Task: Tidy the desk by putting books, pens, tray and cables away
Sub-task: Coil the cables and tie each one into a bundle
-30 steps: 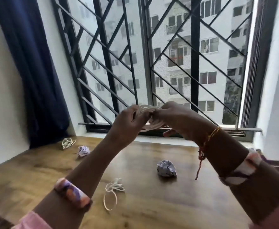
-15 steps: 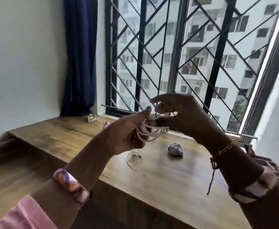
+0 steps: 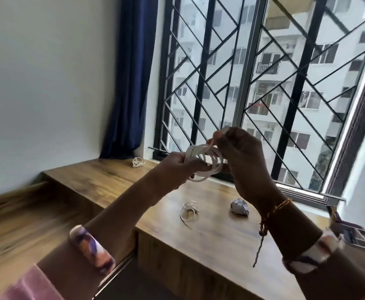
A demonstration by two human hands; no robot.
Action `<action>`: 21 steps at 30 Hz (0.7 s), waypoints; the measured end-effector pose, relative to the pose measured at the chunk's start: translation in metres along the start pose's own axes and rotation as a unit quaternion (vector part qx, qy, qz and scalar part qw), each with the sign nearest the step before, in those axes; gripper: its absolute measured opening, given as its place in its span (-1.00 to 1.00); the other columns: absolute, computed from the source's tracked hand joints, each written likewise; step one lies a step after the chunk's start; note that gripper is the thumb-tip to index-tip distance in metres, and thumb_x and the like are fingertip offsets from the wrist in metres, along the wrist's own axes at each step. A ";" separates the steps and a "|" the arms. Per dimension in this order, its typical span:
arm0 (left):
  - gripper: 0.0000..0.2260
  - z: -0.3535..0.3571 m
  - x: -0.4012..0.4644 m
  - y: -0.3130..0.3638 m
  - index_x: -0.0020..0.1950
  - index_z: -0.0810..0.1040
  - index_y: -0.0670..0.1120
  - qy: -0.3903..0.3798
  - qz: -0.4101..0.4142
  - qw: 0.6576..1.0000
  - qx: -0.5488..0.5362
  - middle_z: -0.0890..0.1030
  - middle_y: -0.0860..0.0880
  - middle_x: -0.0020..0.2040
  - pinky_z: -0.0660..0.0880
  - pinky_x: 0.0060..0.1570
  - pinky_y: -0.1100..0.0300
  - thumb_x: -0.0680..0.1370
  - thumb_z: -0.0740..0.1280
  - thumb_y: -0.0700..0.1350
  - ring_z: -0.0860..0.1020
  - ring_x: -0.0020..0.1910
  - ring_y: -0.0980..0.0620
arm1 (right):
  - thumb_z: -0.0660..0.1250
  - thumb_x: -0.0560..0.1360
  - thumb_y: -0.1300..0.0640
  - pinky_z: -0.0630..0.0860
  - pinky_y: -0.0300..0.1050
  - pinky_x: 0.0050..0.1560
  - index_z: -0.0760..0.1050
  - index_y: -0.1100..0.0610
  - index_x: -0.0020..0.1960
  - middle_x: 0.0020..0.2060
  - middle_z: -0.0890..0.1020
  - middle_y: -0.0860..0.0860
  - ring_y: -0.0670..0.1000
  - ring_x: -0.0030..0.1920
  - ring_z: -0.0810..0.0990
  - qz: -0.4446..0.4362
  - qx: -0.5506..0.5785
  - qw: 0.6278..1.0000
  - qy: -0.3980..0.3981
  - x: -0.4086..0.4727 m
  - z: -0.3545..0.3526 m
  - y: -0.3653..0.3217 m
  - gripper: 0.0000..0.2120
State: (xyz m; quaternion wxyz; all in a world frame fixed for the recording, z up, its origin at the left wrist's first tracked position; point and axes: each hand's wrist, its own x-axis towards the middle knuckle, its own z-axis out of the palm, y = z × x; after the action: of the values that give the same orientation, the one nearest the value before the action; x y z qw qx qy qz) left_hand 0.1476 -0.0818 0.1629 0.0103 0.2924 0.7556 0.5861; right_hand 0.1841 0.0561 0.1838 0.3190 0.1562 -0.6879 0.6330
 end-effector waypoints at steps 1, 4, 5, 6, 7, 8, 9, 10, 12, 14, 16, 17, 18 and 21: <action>-0.80 0.000 0.000 0.000 -0.30 0.51 -0.03 0.019 0.021 0.999 0.020 0.42 0.07 -0.44 0.23 -0.51 0.37 0.48 0.34 0.02 0.31 -0.52 0.21 | 0.28 0.52 0.18 0.55 0.03 -0.31 0.48 0.28 -0.15 -0.27 0.56 0.17 0.11 -0.30 0.56 -0.004 -0.014 1.000 0.022 0.003 0.004 0.003 -0.84; -0.76 0.006 0.000 -0.003 -0.38 0.49 -0.04 0.091 0.104 0.987 0.082 0.41 0.10 -0.55 0.22 -0.51 0.35 0.35 0.26 0.11 0.31 -0.55 0.20 | 0.27 0.53 0.09 0.51 0.07 -0.25 0.45 0.16 -0.27 -0.36 0.50 0.10 0.13 -0.30 0.52 -0.007 -0.071 0.994 0.087 0.019 0.015 0.014 -0.77; -0.75 0.010 0.001 -0.006 -0.41 0.46 -0.04 0.121 0.124 0.980 0.098 0.40 0.09 -0.57 0.20 -0.52 0.35 0.34 0.23 0.11 0.31 -0.56 0.19 | 0.27 0.54 0.08 0.51 0.10 -0.23 0.43 0.11 -0.29 -0.38 0.48 0.05 0.13 -0.29 0.52 0.000 -0.080 0.992 0.096 0.024 0.018 0.017 -0.76; -0.73 0.014 0.002 -0.010 -0.43 0.43 -0.04 0.148 0.135 0.973 0.111 0.40 0.10 -0.59 0.19 -0.53 0.34 0.35 0.21 0.12 0.32 -0.56 0.19 | 0.26 0.54 0.08 0.50 0.11 -0.23 0.40 0.08 -0.32 -0.41 0.45 0.01 0.12 -0.30 0.50 0.007 -0.081 0.992 0.099 0.029 0.021 0.021 -0.74; -0.71 0.018 0.003 -0.013 -0.46 0.40 -0.03 0.173 0.137 0.968 0.120 0.41 0.09 -0.60 0.19 -0.53 0.32 0.36 0.19 0.13 0.33 -0.57 0.18 | 0.26 0.54 0.09 0.46 0.07 -0.25 0.37 0.07 -0.33 -0.43 0.43 -0.02 0.09 -0.34 0.48 0.014 -0.082 0.991 0.103 0.032 0.024 0.027 -0.73; -0.69 0.021 0.004 -0.018 -0.47 0.37 -0.04 0.191 0.132 0.964 0.131 0.41 0.06 -0.60 0.22 -0.50 0.27 0.37 0.17 0.15 0.34 -0.56 0.17 | 0.26 0.54 0.11 0.42 -0.01 -0.27 0.36 0.08 -0.33 -0.45 0.41 -0.04 0.03 -0.38 0.45 0.017 -0.092 0.990 0.106 0.035 0.026 0.032 -0.73; -0.67 0.023 0.007 -0.023 -0.47 0.37 -0.04 0.198 0.122 0.962 0.145 0.41 0.04 -0.58 0.25 -0.48 0.22 0.38 0.15 0.15 0.36 -0.54 0.17 | 0.26 0.54 0.11 0.38 -0.07 -0.27 0.36 0.09 -0.31 -0.45 0.40 -0.05 -0.02 -0.40 0.41 0.012 -0.117 0.987 0.106 0.036 0.027 0.037 -0.74; -0.65 0.023 0.011 -0.028 -0.46 0.37 -0.05 0.194 0.107 0.962 0.161 0.41 0.03 -0.56 0.26 -0.46 0.20 0.39 0.14 0.16 0.37 -0.52 0.16 | 0.25 0.55 0.11 0.35 -0.10 -0.27 0.37 0.11 -0.27 -0.44 0.41 -0.06 -0.05 -0.40 0.39 0.000 -0.154 0.983 0.100 0.036 0.027 0.043 -0.77; -0.62 0.022 0.020 -0.035 -0.41 0.44 -0.10 0.148 0.073 0.970 0.177 0.49 -0.01 -0.49 0.31 -0.40 0.17 0.37 0.15 0.18 0.45 -0.45 0.08 | 0.23 0.56 0.12 0.34 -0.15 -0.30 0.40 0.16 -0.17 -0.40 0.43 -0.06 -0.09 -0.38 0.39 -0.033 -0.207 0.975 0.067 0.037 0.022 0.052 -0.84; -0.65 0.019 0.035 -0.039 -0.28 0.53 -0.14 0.105 0.060 0.977 0.174 0.60 -0.06 -0.37 0.42 -0.33 0.12 0.32 0.25 0.16 0.54 -0.35 0.01 | 0.24 0.55 0.14 0.35 -0.25 -0.32 0.42 0.18 -0.10 -0.38 0.46 -0.09 -0.15 -0.37 0.42 -0.064 -0.238 0.969 0.015 0.038 0.015 0.060 -0.89; -0.77 0.019 0.053 -0.040 -0.20 0.53 -0.11 0.086 0.077 0.982 0.153 0.62 -0.03 -0.31 0.48 -0.32 0.15 0.29 0.35 0.03 0.57 -0.33 0.07 | 0.26 0.54 0.15 0.30 -0.41 -0.41 0.40 0.10 -0.15 -0.40 0.46 -0.13 -0.22 -0.41 0.46 -0.084 -0.266 0.960 -0.028 0.042 0.008 0.066 -0.90; -0.85 0.021 0.064 -0.040 -0.21 0.49 -0.09 0.073 0.095 0.982 0.145 0.58 0.00 -0.36 0.46 -0.36 0.21 0.31 0.38 -0.06 0.54 -0.38 0.14 | 0.27 0.53 0.15 0.30 -0.43 -0.43 0.37 0.05 -0.19 -0.43 0.45 -0.13 -0.26 -0.43 0.46 -0.093 -0.271 0.957 -0.039 0.045 0.004 0.068 -0.85; -0.89 0.023 0.073 -0.039 -0.25 0.46 -0.07 0.068 0.119 0.979 0.154 0.52 0.03 -0.42 0.39 -0.43 0.32 0.36 0.38 -0.12 0.47 -0.46 0.22 | 0.28 0.53 0.15 0.30 -0.44 -0.44 0.34 0.00 -0.23 -0.45 0.44 -0.13 -0.27 -0.44 0.45 -0.104 -0.275 0.955 -0.038 0.048 0.000 0.070 -0.81; -0.92 0.042 0.104 -0.041 -0.24 0.49 -0.12 0.108 0.194 0.948 0.227 0.51 0.03 -0.42 0.34 -0.44 0.35 0.41 0.33 -0.13 0.45 -0.47 0.19 | 0.29 0.52 0.11 0.40 -0.30 -0.40 0.39 0.01 -0.22 -0.45 0.51 -0.05 -0.19 -0.45 0.46 -0.088 -0.240 0.966 0.026 0.066 -0.022 0.082 -0.84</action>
State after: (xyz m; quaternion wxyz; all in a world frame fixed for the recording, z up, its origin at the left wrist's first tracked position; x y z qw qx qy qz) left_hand 0.0585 -0.0035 0.1479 -0.2517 0.3630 0.7938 0.4180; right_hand 0.0897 0.1026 0.1623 0.4194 0.1186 -0.7947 0.4224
